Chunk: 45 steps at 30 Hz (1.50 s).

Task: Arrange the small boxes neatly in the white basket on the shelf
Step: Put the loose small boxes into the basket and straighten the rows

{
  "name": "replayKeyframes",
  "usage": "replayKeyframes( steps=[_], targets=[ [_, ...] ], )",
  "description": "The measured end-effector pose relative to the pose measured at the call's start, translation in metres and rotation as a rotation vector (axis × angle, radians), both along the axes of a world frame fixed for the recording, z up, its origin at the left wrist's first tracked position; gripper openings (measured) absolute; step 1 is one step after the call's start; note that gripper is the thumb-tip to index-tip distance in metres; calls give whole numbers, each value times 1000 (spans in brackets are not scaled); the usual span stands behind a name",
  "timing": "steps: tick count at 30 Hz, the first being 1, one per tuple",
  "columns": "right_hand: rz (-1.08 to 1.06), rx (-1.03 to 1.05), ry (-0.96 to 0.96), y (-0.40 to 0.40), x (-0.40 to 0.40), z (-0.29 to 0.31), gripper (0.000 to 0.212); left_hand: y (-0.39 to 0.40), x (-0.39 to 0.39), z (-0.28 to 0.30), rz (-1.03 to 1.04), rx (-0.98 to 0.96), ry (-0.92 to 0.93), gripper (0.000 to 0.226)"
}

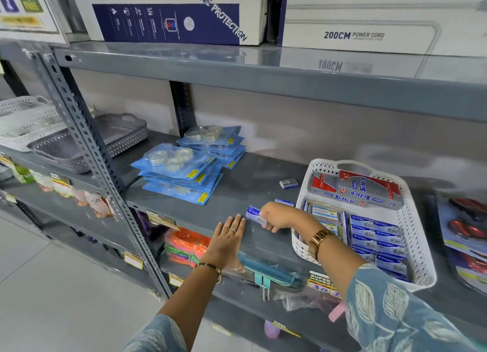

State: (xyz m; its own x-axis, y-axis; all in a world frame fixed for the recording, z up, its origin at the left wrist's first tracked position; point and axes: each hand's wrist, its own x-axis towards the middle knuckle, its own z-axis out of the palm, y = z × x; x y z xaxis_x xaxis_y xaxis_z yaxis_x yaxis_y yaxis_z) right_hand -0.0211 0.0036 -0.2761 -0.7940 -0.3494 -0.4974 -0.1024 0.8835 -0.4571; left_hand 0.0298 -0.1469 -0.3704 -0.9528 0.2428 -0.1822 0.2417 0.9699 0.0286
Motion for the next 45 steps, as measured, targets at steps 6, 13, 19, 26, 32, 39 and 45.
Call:
replayKeyframes(
  steps=[6, 13, 19, 26, 32, 39, 45],
  targets=[
    [-348, -414, -86, 31, 15, 29, 30, 12, 13, 4, -37, -13, -4, 110],
    [-677, -555, -10, 87, 31, 35, 20, 46, 22, 5, -115, 14, -9, 98],
    [-762, -349, 201, 134, 55, 22, 38, 72, 27, 2, -112, 54, -13, 102],
    [-770, -143, 395, 173, 78, -1, 30, 82, 26, 1, -53, 96, -63, 107],
    [-723, -2, 336, 181, 80, -11, 31, 82, 26, 0, -52, 84, -50, 101],
    [-736, 92, 346, 180, 75, -11, 29, 81, 26, -1, -55, 77, -40, 100],
    [-760, 53, 363, 183, 70, -15, 19, 82, 26, 0, -53, 61, -39, 95]
  ],
)
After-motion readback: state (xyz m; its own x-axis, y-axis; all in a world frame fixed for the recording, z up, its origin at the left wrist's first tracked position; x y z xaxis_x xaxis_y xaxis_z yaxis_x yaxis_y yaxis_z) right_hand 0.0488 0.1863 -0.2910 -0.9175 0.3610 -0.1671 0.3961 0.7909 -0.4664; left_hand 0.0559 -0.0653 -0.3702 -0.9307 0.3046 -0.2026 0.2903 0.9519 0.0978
